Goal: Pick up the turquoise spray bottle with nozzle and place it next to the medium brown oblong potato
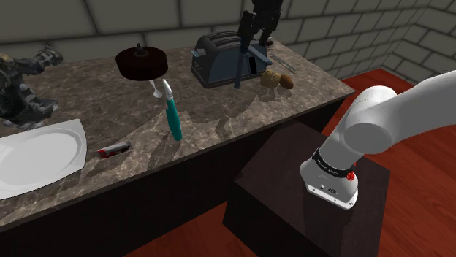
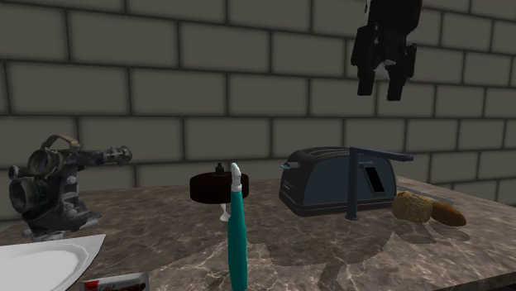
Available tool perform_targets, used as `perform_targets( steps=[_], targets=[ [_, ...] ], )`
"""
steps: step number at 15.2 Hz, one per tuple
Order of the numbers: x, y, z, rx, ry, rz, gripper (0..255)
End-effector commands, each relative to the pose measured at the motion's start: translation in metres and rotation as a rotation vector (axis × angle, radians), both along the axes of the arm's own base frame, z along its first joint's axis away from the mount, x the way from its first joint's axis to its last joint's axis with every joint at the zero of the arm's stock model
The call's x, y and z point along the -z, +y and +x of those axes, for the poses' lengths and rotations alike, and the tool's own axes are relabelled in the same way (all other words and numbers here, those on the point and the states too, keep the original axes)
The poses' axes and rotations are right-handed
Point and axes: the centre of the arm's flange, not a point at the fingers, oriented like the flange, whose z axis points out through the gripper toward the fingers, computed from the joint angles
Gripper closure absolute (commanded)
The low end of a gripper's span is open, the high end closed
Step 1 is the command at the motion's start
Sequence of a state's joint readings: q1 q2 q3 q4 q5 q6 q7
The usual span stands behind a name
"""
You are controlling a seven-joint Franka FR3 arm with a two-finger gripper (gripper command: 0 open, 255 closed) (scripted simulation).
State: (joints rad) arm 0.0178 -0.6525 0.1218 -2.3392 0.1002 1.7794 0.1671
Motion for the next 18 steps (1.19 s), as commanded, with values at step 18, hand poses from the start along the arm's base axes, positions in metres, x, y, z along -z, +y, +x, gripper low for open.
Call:
perform_targets(
  steps=[18],
  targets=[
    [0.112, 0.198, 0.139, 0.01, 0.015, -0.117, 0]
  ],
)
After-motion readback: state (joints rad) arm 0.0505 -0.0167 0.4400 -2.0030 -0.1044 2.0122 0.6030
